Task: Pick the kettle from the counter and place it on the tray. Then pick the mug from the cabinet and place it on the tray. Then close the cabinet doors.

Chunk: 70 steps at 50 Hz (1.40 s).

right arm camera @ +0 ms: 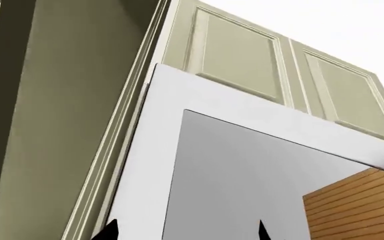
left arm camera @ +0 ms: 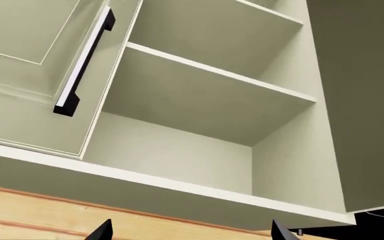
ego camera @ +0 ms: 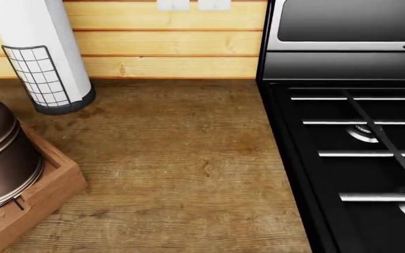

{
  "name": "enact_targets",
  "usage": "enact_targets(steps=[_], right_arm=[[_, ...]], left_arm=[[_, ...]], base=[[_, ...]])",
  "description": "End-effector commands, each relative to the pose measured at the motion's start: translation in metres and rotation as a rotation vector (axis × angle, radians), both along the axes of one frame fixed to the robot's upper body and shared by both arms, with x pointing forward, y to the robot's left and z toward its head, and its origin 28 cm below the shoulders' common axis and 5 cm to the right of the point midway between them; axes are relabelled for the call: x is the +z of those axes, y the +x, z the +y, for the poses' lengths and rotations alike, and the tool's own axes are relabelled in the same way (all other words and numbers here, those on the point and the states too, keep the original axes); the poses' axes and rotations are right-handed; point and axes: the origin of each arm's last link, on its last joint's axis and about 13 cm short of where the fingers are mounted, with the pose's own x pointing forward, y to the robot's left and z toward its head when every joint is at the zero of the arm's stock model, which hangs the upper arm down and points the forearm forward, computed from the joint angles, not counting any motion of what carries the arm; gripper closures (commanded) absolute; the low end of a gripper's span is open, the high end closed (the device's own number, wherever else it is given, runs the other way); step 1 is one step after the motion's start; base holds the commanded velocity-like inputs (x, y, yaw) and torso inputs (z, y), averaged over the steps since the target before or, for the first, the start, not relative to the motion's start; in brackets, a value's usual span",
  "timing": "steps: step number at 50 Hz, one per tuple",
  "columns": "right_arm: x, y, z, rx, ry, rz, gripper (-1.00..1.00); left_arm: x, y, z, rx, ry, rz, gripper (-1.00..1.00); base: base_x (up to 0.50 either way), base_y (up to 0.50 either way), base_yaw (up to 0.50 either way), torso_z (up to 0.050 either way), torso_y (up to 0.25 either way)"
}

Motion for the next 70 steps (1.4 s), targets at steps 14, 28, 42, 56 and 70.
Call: enact_targets(steps=[14,28,42,56,70], right_arm=[[0.018,-0.021,0.066,0.106,-0.137,-0.051,-1.0],[0.025,0.01,0.094,0.296,-0.117,0.12,-1.0],[0.027,0.039,0.118,0.601,-0.113,0.381,-1.0],[0.024,0.065,0.131,0.59,-0.298,0.446,-1.0],[0.006,0.112,0.147,0.366,-0.368,0.554,-1.0]], left_arm=[[-0.003,-0.002,0.004,0.006,-0.012,-0.002,-1.0],[-0.007,-0.001,0.008,0.011,-0.026,0.006,-1.0],[-0.011,-0.002,0.012,0.019,-0.037,0.014,-1.0],[-0.013,-0.001,0.015,0.022,-0.051,0.017,-1.0],[-0.021,0.004,0.023,0.029,-0.088,0.03,-1.0]], base=[[0.0,0.0,0.0,0.0,0.004],[0.0,0.0,0.0,0.001,0.003],[0.0,0.0,0.0,0.0,0.0],[0.0,0.0,0.0,0.0,0.0],[0.0,0.0,0.0,0.0,0.0]])
